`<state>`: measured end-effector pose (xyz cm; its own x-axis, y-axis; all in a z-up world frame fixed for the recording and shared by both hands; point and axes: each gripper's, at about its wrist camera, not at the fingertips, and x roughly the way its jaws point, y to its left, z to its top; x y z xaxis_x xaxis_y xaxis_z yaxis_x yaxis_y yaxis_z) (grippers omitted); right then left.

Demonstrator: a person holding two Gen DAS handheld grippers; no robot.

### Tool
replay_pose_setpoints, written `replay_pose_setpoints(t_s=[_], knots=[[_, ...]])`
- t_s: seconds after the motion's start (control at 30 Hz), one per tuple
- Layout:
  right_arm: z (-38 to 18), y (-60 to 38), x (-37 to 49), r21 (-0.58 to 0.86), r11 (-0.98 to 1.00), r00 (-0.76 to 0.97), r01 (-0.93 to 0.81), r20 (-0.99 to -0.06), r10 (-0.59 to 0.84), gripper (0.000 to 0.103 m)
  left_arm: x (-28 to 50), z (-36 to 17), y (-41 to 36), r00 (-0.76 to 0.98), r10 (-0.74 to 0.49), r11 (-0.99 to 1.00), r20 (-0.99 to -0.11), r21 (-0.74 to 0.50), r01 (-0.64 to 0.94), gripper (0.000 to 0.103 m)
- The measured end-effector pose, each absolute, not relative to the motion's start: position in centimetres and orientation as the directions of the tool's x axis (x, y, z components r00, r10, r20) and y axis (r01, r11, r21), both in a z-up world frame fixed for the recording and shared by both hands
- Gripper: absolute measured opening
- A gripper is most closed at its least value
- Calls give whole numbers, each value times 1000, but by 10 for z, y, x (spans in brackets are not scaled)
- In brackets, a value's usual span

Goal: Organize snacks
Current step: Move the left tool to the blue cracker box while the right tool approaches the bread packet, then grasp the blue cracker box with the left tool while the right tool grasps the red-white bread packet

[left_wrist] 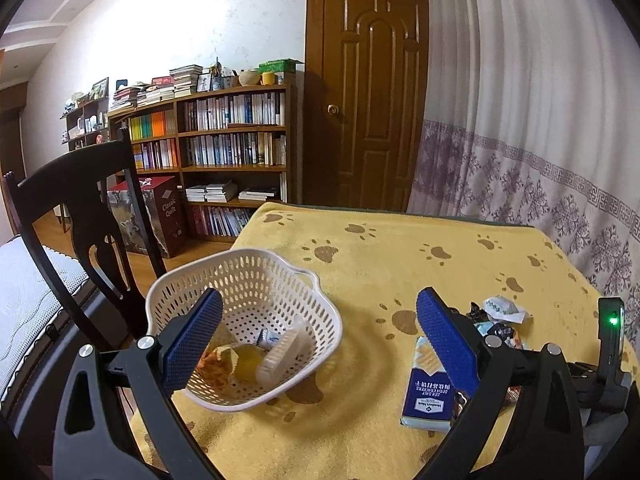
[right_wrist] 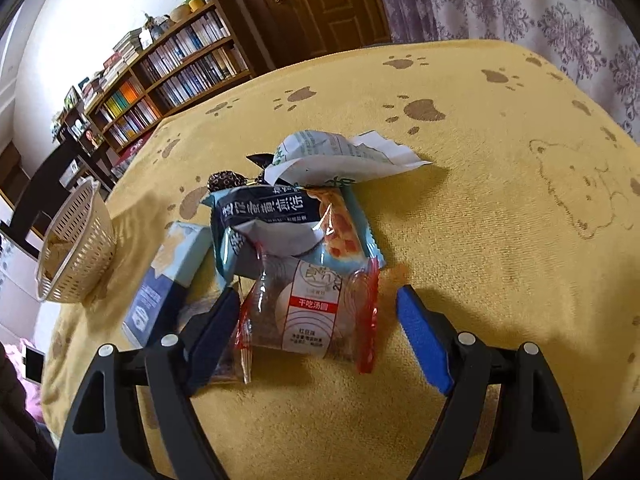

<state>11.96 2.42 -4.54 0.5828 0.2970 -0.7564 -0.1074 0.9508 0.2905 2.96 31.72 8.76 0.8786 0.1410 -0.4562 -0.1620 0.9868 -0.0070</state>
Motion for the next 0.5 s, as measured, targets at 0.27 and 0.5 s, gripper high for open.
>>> replay_pose_setpoints(t_s=[0.27, 0.5], knots=[[-47, 23, 109, 233, 967, 608, -106, -754, 249, 71, 36, 76, 303, 869, 130, 991, -478, 29, -133, 99], [-47, 28, 116, 199, 974, 616, -105, -756, 221, 71, 48, 55, 286, 844, 122, 993, -522, 72, -98, 99]])
